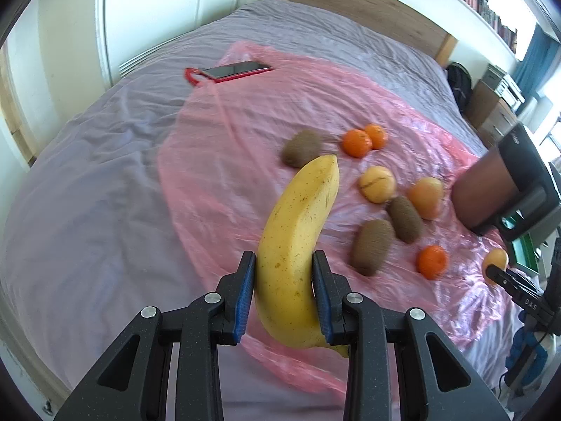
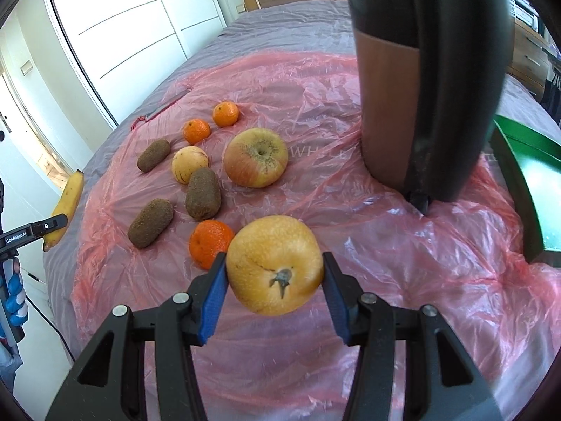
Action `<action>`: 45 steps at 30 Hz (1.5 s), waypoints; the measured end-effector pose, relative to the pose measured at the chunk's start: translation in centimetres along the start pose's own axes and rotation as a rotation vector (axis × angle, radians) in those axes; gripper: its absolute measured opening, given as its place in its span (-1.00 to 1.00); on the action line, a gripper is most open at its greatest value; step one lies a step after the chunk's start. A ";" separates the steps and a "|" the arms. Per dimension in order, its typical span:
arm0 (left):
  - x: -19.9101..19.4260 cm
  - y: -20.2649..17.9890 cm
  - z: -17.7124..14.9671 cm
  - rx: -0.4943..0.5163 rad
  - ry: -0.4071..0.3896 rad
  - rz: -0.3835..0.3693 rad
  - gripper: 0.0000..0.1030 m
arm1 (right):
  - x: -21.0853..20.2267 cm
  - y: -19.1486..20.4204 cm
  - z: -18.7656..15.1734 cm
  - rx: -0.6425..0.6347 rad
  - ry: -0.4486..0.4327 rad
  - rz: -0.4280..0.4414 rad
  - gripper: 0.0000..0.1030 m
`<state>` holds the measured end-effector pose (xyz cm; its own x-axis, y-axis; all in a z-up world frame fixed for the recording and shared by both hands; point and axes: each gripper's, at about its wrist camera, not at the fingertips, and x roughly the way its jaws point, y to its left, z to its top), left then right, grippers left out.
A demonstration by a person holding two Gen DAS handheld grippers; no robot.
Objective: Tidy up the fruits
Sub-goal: 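Lift and carry the banana and pear with both tools over the green tray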
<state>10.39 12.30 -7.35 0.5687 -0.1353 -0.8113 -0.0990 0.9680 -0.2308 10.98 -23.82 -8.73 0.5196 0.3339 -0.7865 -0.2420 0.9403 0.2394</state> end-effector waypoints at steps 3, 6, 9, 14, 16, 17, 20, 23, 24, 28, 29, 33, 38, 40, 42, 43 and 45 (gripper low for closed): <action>-0.9 -2.3 -0.4 0.018 0.001 -0.046 -0.46 | -1.7 -0.5 -0.3 0.006 -0.019 -0.003 -0.35; -1.7 -5.4 -0.9 0.054 0.005 -0.096 -0.46 | -3.6 -1.5 -0.9 0.023 -0.040 -0.008 -0.35; -2.5 -8.5 -1.3 0.087 0.014 -0.147 -0.46 | -5.6 -2.7 -1.5 0.046 -0.064 -0.018 -0.35; -3.6 -14.8 -2.0 0.163 0.035 -0.237 -0.46 | -9.0 -5.4 -2.7 0.083 -0.103 -0.060 -0.35; -3.8 -17.9 -2.3 0.196 0.050 -0.278 -0.46 | -10.3 -6.9 -3.1 0.102 -0.117 -0.083 -0.35; -3.9 -19.3 -2.4 0.210 0.056 -0.298 -0.46 | -11.0 -7.8 -3.2 0.111 -0.125 -0.098 -0.35; -4.3 -24.4 -3.1 0.281 0.067 -0.355 -0.46 | -13.1 -10.9 -3.4 0.142 -0.151 -0.139 -0.35; -4.3 -29.9 -3.5 0.331 0.097 -0.425 -0.46 | -14.6 -13.6 -3.4 0.155 -0.165 -0.186 -0.35; -4.2 -31.5 -3.6 0.345 0.103 -0.440 -0.46 | -15.1 -14.8 -3.3 0.160 -0.171 -0.199 -0.35; -3.3 -38.4 -3.7 0.393 0.129 -0.494 -0.46 | -16.5 -19.0 -2.7 0.175 -0.183 -0.254 -0.35; -2.8 -40.3 -3.5 0.404 0.133 -0.501 -0.46 | -16.8 -20.4 -2.5 0.174 -0.186 -0.275 -0.35; -0.8 -46.4 -2.8 0.434 0.151 -0.518 -0.46 | -17.3 -24.9 -1.2 0.190 -0.198 -0.328 -0.35; 4.1 -52.6 -2.0 0.486 0.176 -0.482 -0.46 | -16.0 -30.7 1.2 0.209 -0.197 -0.390 -0.35; 6.4 -53.9 -1.6 0.490 0.186 -0.456 -0.46 | -15.1 -32.5 2.1 0.208 -0.191 -0.407 -0.35; 8.9 -54.7 -1.3 0.478 0.212 -0.435 -0.46 | -13.7 -34.3 3.2 0.211 -0.183 -0.418 -0.35; 9.9 -54.7 -1.3 0.478 0.222 -0.428 -0.46 | -13.2 -35.0 3.6 0.212 -0.180 -0.424 -0.35; 11.8 -55.2 -1.4 0.487 0.230 -0.399 -0.46 | -11.6 -36.6 4.4 0.212 -0.170 -0.435 -0.35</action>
<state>21.41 -43.03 -4.91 0.2912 -0.4925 -0.8202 0.4939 0.8116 -0.3120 17.40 -61.81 -5.84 0.6654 -0.1016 -0.7395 0.1883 0.9815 0.0346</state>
